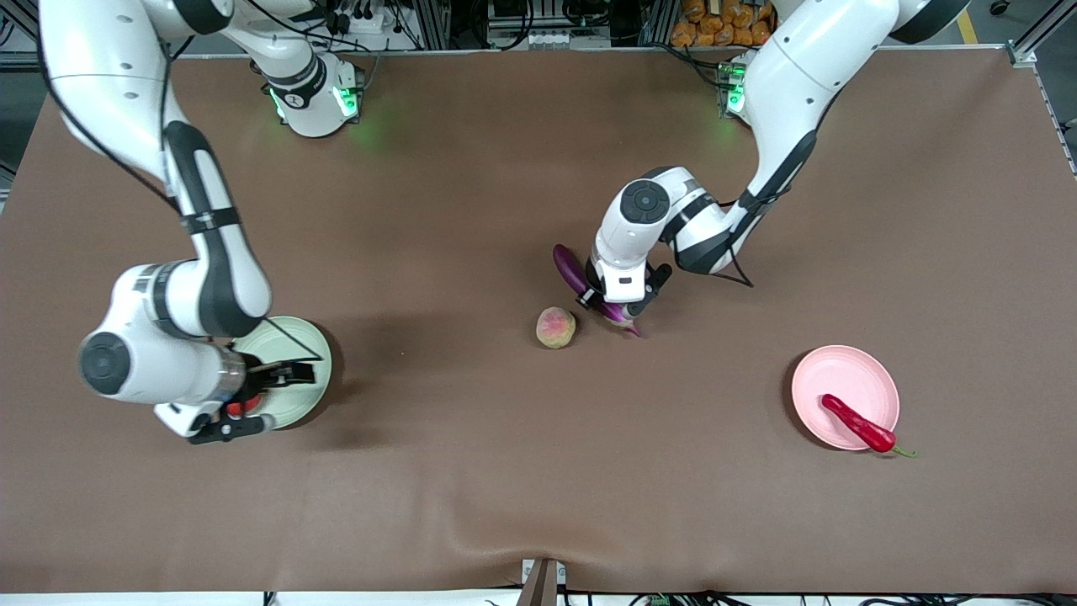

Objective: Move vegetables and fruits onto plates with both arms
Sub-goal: 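Release the apple on the green plate while the left gripper lifts the eggplant, then place the eggplant on the pink plate while the right gripper grasps the peach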

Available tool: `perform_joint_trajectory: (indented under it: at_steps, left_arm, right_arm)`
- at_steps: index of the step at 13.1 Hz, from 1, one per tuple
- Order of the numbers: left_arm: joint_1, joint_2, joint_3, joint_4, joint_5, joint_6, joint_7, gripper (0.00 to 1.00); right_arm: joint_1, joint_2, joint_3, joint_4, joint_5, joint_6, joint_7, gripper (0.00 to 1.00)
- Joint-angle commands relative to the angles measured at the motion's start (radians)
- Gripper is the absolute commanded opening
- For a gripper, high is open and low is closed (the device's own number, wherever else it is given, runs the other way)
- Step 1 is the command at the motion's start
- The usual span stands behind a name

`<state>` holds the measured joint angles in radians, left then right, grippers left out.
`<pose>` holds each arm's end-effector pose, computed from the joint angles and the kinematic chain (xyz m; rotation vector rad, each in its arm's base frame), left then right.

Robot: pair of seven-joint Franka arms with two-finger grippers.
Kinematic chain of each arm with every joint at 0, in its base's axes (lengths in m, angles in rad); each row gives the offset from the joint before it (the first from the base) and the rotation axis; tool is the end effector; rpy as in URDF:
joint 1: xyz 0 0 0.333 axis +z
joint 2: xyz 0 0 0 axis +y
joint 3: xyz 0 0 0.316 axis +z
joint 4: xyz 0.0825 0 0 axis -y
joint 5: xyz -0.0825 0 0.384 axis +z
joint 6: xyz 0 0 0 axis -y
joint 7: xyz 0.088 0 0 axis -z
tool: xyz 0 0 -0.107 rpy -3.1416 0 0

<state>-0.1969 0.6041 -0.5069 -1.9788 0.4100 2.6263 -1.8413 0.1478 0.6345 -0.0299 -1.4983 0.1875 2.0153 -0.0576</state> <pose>0.4764 -0.4014 0.2058 2.6934 1.2804 -0.0045 0.6915 0.0962 0.2880 -2.9905 -0.1340 0.1814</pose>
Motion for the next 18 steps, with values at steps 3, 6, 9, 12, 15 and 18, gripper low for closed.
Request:
perform_joint_trajectory:
  at_steps: [3,6,9,12,15,18]
  left_arm:
    - [0.098,-0.182,-0.031,0.011,0.0,-0.225,0.144,0.0]
    - [0.274,-0.213,-0.134,0.069,-0.06,-0.368,0.337,0.0]
    - [0.474,-0.216,-0.217,0.121,-0.071,-0.462,0.52,0.0]
    - [0.623,-0.214,-0.229,0.149,-0.071,-0.489,0.762,0.0]
    - [0.727,-0.182,-0.226,0.195,-0.072,-0.489,0.959,0.0]
    - [0.864,-0.084,-0.22,0.259,-0.072,-0.488,1.118,0.0]
  right_arm:
    - [0.146,0.011,-0.007,0.027,0.14,0.017,0.306,1.0]
    - [0.24,0.025,-0.007,0.027,0.161,0.109,0.486,1.0]
    - [0.373,0.059,-0.007,0.027,0.155,0.216,0.732,1.0]
    - [0.464,0.105,-0.007,0.036,0.155,0.339,0.838,1.0]
    - [0.562,0.152,-0.016,0.081,0.139,0.385,0.898,1.0]
    - [0.593,0.175,-0.018,0.089,0.07,0.385,0.903,1.0]
